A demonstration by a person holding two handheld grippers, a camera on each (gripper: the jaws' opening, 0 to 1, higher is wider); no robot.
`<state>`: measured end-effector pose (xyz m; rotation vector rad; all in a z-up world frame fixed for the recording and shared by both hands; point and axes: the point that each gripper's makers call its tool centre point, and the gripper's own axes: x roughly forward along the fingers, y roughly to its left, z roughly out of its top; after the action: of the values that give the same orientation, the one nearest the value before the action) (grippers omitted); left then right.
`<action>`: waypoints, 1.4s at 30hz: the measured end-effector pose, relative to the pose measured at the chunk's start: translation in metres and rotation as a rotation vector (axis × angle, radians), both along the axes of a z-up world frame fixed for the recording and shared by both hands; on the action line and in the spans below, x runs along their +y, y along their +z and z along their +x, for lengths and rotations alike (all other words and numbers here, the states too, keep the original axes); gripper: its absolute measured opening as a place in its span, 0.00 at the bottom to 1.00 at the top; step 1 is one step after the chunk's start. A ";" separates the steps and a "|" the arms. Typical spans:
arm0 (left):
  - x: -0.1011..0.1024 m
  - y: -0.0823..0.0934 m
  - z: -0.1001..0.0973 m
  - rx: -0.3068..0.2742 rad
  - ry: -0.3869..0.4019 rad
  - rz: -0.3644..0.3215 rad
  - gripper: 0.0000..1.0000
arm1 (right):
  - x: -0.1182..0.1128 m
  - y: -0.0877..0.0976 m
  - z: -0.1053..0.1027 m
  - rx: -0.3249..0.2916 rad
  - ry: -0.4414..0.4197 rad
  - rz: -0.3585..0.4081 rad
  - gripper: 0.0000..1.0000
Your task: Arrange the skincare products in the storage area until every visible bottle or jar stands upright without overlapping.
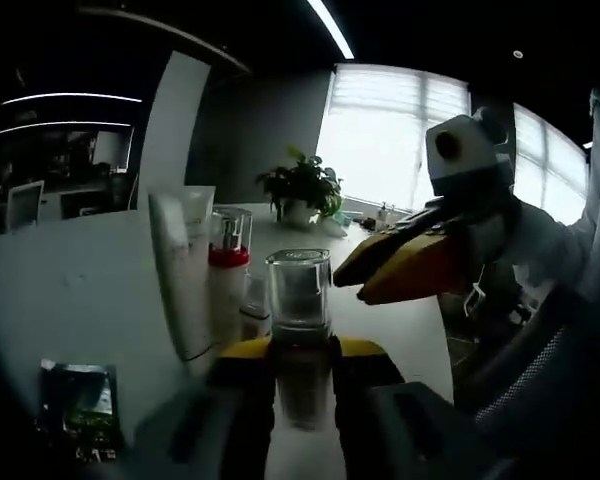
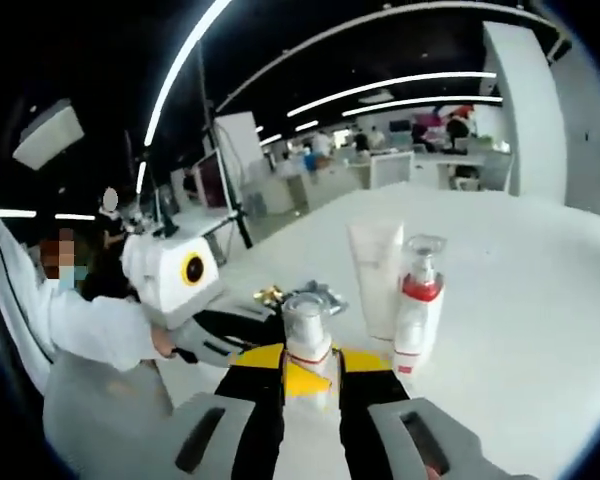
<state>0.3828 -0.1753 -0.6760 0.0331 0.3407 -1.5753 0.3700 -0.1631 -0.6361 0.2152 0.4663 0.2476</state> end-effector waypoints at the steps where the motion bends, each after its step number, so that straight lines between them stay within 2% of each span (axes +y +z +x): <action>1: 0.000 -0.001 0.000 -0.006 0.000 -0.002 0.16 | 0.001 0.001 0.001 -0.002 -0.002 -0.001 0.11; 4: -0.002 -0.004 0.003 -0.023 0.010 0.007 0.16 | -0.003 0.003 0.006 -0.015 -0.040 -0.062 0.11; 8: -0.005 -0.007 0.004 -0.025 0.019 0.000 0.16 | 0.003 -0.005 0.012 0.022 -0.041 -0.060 0.15; 11: -0.008 -0.009 0.004 -0.040 0.025 -0.001 0.16 | 0.004 -0.007 0.016 0.019 -0.062 -0.091 0.14; 13: -0.008 -0.009 0.005 -0.038 0.030 -0.008 0.16 | 0.000 -0.008 0.017 0.018 -0.081 -0.148 0.14; 20: -0.010 -0.010 0.004 -0.057 0.026 -0.026 0.16 | -0.001 -0.019 0.022 0.041 -0.123 -0.154 0.13; 30: -0.011 -0.019 0.006 -0.086 0.006 -0.013 0.16 | -0.008 -0.028 0.025 0.055 -0.155 -0.163 0.10; 34: -0.015 -0.023 0.007 -0.082 -0.011 -0.019 0.16 | -0.012 -0.032 0.026 0.053 -0.168 -0.200 0.10; 38: -0.019 -0.024 0.008 -0.102 -0.013 -0.034 0.17 | -0.017 -0.032 0.028 0.043 -0.195 -0.201 0.10; 42: -0.022 -0.025 0.013 -0.150 -0.014 -0.035 0.17 | -0.020 -0.034 0.031 0.037 -0.213 -0.198 0.10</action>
<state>0.3954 -0.1969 -0.7011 0.1260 0.1957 -1.5823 0.4011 -0.1828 -0.6704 0.0751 0.4973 -0.0113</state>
